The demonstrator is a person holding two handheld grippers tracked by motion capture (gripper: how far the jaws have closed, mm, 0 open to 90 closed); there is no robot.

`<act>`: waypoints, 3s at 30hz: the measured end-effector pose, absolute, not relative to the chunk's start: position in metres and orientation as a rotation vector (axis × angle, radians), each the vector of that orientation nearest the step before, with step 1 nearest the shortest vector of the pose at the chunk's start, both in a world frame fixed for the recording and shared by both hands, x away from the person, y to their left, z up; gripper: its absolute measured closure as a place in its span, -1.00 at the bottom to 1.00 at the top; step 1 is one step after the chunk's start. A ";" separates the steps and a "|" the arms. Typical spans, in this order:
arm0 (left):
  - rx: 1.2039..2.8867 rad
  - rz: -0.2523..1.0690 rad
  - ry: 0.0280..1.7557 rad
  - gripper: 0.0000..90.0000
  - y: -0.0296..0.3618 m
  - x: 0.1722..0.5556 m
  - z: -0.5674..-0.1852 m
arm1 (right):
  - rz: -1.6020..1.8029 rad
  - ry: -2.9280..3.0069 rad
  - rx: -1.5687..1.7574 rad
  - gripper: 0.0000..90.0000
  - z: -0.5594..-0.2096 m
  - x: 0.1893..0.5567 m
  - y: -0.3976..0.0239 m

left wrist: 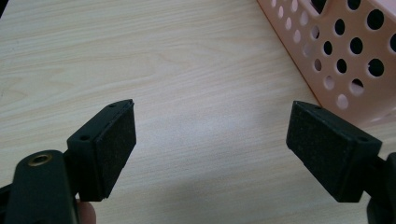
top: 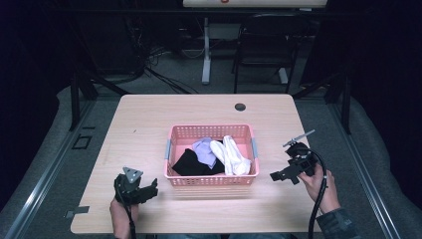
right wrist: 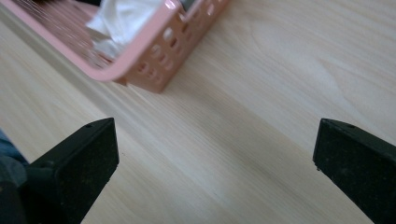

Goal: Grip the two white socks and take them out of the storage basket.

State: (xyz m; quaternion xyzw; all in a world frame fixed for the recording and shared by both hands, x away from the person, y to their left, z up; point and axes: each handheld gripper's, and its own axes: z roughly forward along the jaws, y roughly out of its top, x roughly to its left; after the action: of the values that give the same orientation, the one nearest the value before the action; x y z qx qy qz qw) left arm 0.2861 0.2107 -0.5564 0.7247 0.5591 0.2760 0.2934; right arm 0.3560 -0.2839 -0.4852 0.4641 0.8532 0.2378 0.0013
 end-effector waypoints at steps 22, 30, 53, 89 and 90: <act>1.923 0.733 1.494 -0.65 0.211 0.286 -0.557 | 0.768 2.781 1.297 -0.97 -0.434 0.390 -0.221; 1.922 0.732 1.495 -0.65 0.211 0.286 -0.557 | 0.752 2.804 1.234 -0.86 -0.427 0.403 -0.193; 1.922 0.734 1.491 -0.65 0.212 0.286 -0.557 | 0.617 2.852 1.221 -0.25 -0.474 0.439 -0.144; 1.916 0.729 1.490 -0.65 0.212 0.286 -0.557 | 0.330 2.858 1.371 0.88 -0.513 0.458 -0.130; 1.916 0.729 1.490 -0.65 0.212 0.286 -0.557 | 0.328 2.861 1.377 0.89 -0.511 0.457 -0.130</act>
State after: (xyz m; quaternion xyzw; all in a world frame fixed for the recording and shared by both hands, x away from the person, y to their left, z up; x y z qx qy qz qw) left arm 0.2861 0.2121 -0.5567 0.7214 0.5611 0.2744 0.2990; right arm 0.4573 -0.1302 -0.5108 0.4312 0.8960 0.1029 -0.0253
